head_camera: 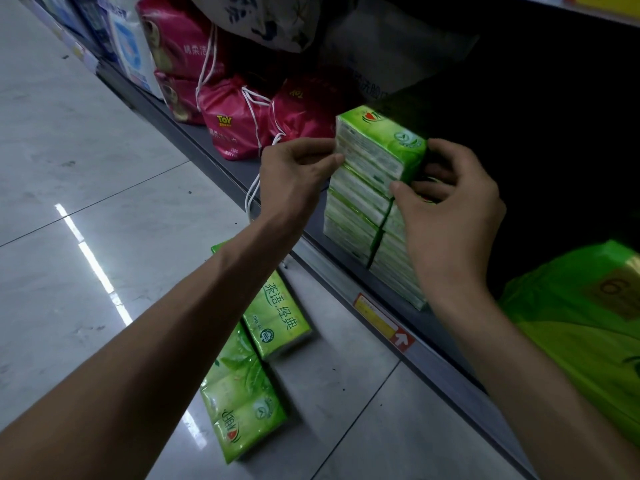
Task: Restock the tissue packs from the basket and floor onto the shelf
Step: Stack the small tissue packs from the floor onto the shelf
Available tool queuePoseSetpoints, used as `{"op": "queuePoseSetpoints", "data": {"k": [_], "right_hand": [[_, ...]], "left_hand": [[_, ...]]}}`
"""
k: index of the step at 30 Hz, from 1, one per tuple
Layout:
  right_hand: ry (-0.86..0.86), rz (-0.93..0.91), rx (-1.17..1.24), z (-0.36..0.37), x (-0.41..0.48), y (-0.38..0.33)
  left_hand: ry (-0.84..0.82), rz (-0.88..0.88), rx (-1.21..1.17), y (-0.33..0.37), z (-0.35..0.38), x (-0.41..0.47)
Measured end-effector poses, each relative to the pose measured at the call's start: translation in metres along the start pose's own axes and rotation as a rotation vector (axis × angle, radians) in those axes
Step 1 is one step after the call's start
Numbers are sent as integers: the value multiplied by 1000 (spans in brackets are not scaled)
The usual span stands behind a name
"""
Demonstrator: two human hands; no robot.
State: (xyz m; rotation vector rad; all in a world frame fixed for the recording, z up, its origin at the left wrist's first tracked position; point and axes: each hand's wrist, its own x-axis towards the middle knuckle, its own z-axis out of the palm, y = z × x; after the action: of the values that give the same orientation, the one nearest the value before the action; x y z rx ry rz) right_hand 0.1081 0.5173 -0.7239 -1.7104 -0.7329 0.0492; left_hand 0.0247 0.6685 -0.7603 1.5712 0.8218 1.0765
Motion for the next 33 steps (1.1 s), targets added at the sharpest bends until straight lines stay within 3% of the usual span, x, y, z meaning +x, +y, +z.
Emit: {"op": "queuePoseSetpoints", "data": {"k": [33], "right_hand": [[12, -74, -94, 2, -3, 8]], "left_hand": [[26, 48, 97, -4, 3, -6]]}}
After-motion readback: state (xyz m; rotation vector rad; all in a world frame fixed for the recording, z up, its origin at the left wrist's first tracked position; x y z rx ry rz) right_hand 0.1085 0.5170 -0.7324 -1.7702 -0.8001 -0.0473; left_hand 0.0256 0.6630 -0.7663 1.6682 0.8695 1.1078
